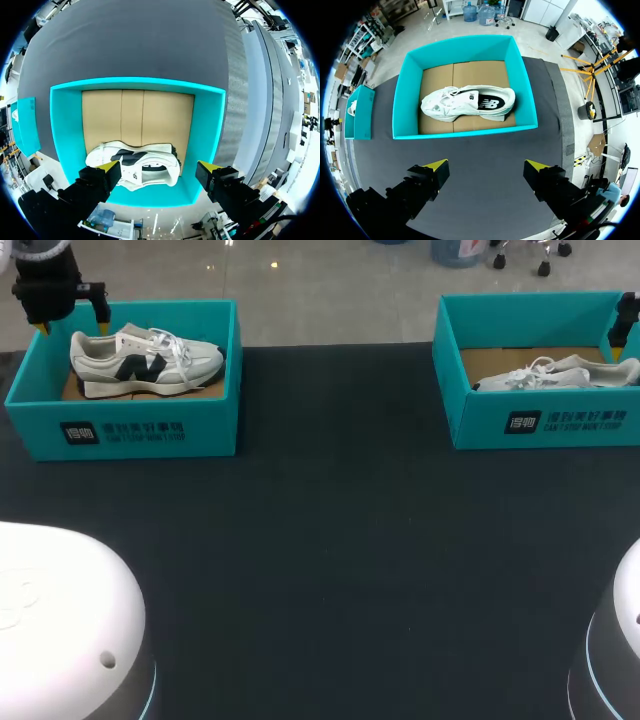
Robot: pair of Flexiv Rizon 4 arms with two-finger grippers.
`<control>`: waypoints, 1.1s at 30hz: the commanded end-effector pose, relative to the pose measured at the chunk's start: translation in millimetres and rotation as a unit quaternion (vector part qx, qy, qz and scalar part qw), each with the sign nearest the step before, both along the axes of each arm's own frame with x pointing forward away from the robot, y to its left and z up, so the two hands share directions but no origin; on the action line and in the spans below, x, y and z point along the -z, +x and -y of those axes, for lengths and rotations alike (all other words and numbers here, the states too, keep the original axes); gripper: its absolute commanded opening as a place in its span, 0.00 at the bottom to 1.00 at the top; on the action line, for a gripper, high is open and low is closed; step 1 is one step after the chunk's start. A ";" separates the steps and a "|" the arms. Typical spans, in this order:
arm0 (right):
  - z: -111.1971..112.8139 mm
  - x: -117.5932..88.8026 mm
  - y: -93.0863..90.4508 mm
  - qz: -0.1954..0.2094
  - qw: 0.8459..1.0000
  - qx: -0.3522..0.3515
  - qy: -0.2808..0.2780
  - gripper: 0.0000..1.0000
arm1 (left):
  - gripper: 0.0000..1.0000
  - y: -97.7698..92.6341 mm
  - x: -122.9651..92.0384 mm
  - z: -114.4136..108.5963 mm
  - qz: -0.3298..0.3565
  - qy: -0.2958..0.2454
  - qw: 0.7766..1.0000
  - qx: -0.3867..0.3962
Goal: Take the shoe out of the shoebox, open the shoe tongue, remove and reinsert the insole, then place the shoe into the shoebox
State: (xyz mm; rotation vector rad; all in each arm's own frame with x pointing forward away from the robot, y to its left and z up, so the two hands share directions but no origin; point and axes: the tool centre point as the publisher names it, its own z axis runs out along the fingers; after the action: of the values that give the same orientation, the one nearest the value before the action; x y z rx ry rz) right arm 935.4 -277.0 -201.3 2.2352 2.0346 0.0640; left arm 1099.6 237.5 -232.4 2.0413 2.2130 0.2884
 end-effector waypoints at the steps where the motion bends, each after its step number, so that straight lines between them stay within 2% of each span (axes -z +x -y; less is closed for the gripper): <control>1: 0.0 0.2 0.2 0.000 1.000 0.000 0.000 1.00 | 1.00 7.6 2.3 -4.4 -0.005 -0.005 1.000 0.003; 13: 0.0 0.2 0.2 0.000 1.000 0.000 0.000 1.00 | 1.00 7.6 2.3 -4.4 -0.005 -0.005 1.000 0.003; 21: 0.0 0.2 0.2 0.000 1.000 0.000 0.000 1.00 | 1.00 23.2 1.7 -36.1 0.011 0.018 1.000 -0.014; 26: 0.0 0.2 0.2 0.000 1.000 0.000 0.000 1.00 | 1.00 39.7 8.0 -45.9 0.010 0.020 1.000 -0.020; 28: 0.0 0.2 0.2 0.000 1.000 0.000 0.000 1.00 | 0.85 47.2 13.0 -46.5 0.006 0.031 0.999 -0.018; 31: 0.0 0.2 0.2 0.000 1.000 0.000 0.000 1.00 | 0.81 57.0 21.3 -44.9 -0.002 0.031 0.999 -0.007; 33: 0.0 0.2 0.2 0.000 1.000 0.000 0.000 1.00 | 0.70 63.8 27.2 -45.2 -0.017 0.017 1.000 0.000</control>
State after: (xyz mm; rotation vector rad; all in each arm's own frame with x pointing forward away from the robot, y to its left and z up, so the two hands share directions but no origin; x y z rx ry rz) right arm 935.5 -276.8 -201.3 2.2347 2.0350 0.0637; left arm 1139.6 277.7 -250.7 2.0539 2.2303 0.3603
